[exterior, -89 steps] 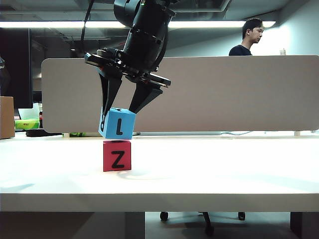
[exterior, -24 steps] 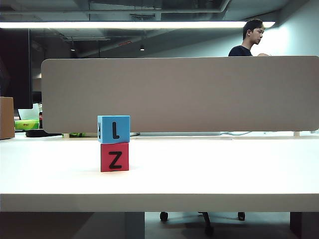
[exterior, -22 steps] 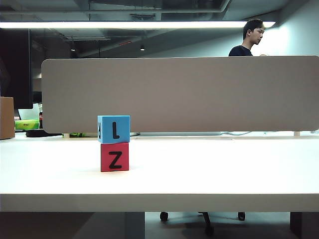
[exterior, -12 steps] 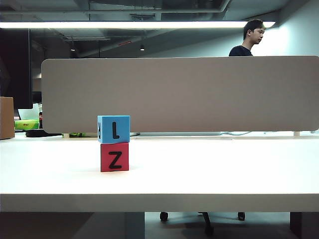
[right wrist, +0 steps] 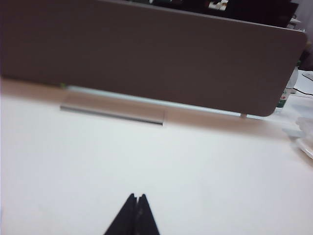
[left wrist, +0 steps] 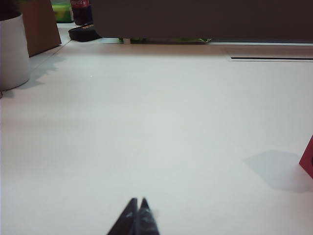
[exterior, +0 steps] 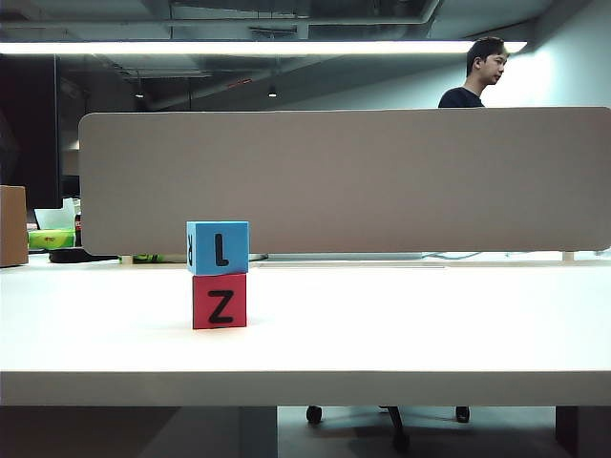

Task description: Stack the letter block on the right onto the letter block on the left.

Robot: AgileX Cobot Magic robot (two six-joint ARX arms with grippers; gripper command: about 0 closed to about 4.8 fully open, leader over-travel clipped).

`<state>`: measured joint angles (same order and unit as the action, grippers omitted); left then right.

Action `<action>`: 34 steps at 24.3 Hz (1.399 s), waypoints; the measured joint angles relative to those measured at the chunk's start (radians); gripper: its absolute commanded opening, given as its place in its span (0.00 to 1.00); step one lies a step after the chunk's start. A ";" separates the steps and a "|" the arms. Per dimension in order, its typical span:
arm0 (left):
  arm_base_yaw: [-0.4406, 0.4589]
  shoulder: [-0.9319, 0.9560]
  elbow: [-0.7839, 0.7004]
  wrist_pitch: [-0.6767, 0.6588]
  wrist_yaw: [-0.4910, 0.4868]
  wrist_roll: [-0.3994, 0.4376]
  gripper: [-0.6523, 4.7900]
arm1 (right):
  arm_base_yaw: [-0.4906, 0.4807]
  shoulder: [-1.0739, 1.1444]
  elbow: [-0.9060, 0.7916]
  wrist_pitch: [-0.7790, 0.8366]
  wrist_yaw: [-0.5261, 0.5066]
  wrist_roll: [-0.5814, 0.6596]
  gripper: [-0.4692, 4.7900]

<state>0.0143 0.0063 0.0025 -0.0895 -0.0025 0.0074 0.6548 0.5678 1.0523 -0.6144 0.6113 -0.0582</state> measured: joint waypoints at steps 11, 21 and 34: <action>-0.001 0.000 0.000 0.000 0.000 0.000 0.11 | -0.710 -0.432 -0.583 0.545 -0.667 -0.074 0.09; -0.001 0.000 0.000 0.000 0.002 0.000 0.11 | -0.747 -0.563 -0.904 0.534 -0.544 0.069 0.09; -0.001 0.000 0.000 -0.001 0.002 0.000 0.11 | -0.747 -0.566 -1.048 0.473 -0.541 0.108 0.09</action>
<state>0.0135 0.0063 0.0025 -0.0906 -0.0006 0.0074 -0.0921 0.0017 0.0048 -0.1410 0.0708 0.0494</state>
